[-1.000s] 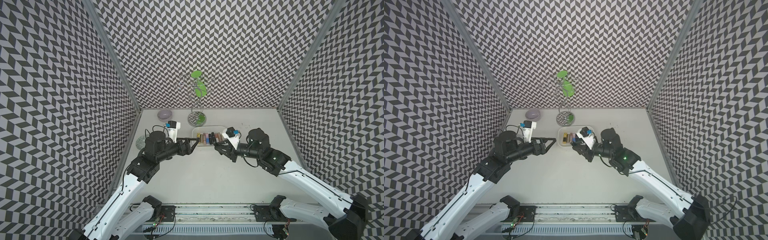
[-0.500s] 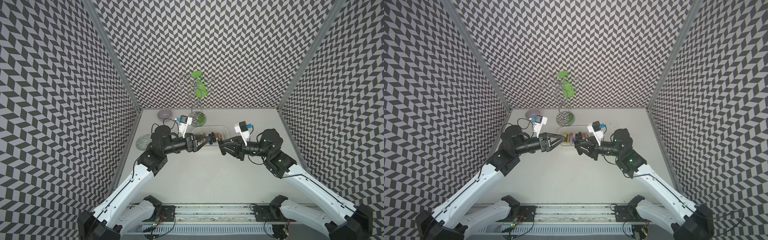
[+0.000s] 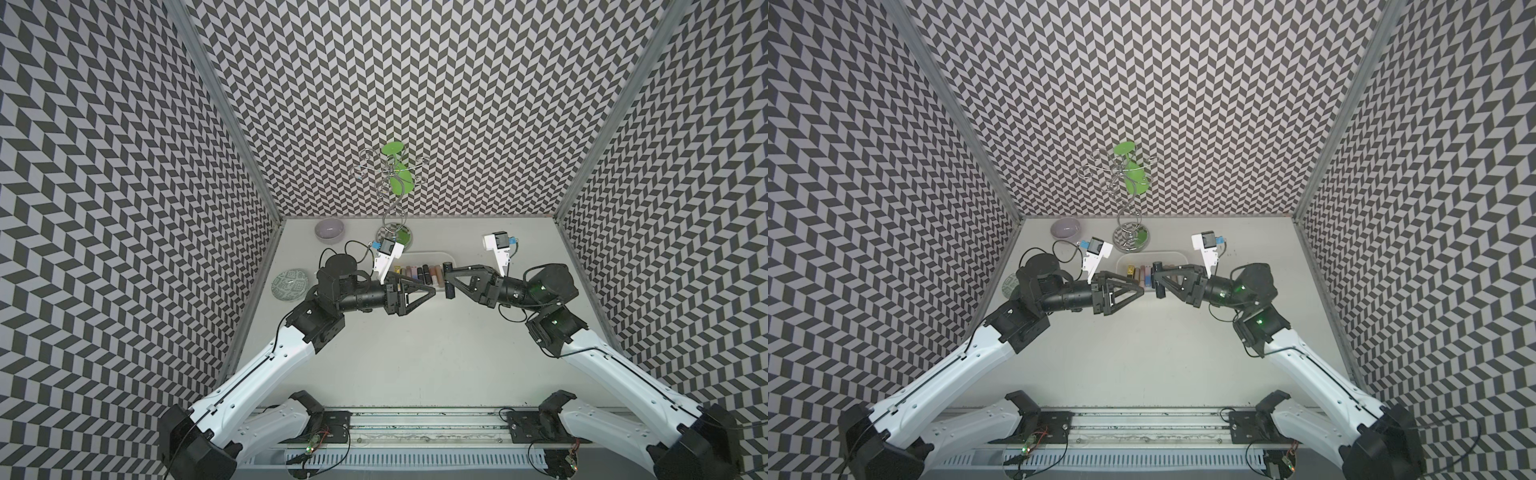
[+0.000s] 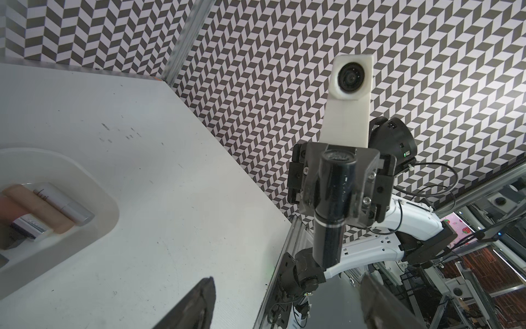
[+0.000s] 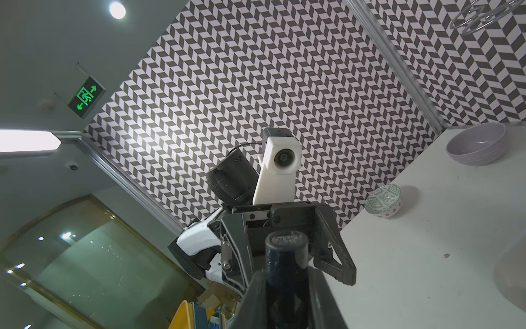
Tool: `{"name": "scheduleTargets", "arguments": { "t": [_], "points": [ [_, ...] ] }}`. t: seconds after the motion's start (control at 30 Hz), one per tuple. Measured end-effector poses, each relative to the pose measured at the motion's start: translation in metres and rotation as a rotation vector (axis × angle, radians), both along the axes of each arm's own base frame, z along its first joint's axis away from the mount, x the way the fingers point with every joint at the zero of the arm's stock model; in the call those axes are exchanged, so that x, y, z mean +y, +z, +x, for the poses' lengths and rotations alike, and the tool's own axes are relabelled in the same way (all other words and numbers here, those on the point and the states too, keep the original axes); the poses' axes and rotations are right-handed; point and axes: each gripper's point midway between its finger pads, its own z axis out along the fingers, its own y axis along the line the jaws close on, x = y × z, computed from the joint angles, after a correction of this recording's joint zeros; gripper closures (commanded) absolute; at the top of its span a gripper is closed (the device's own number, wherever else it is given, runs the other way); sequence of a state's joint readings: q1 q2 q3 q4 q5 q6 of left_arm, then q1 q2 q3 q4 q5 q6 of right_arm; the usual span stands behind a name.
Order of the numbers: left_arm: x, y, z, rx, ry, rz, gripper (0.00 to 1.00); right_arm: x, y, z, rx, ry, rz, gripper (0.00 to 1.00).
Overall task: Put the lipstick into the storage box
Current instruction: Pick up the lipstick at the center of the board.
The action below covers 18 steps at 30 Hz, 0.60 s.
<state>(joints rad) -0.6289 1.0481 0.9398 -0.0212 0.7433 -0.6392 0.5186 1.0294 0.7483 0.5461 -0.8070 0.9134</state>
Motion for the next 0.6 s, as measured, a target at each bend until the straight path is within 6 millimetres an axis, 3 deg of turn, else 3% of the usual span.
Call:
{"name": "scheduleTargets", "arguments": {
  "t": [0.6],
  "points": [
    [-0.023, 0.018, -0.007, -0.058, -0.109, -0.037, 0.22, -0.005, 0.013, -0.001, 0.055, 0.001, 0.095, 0.78]
  ]
}}
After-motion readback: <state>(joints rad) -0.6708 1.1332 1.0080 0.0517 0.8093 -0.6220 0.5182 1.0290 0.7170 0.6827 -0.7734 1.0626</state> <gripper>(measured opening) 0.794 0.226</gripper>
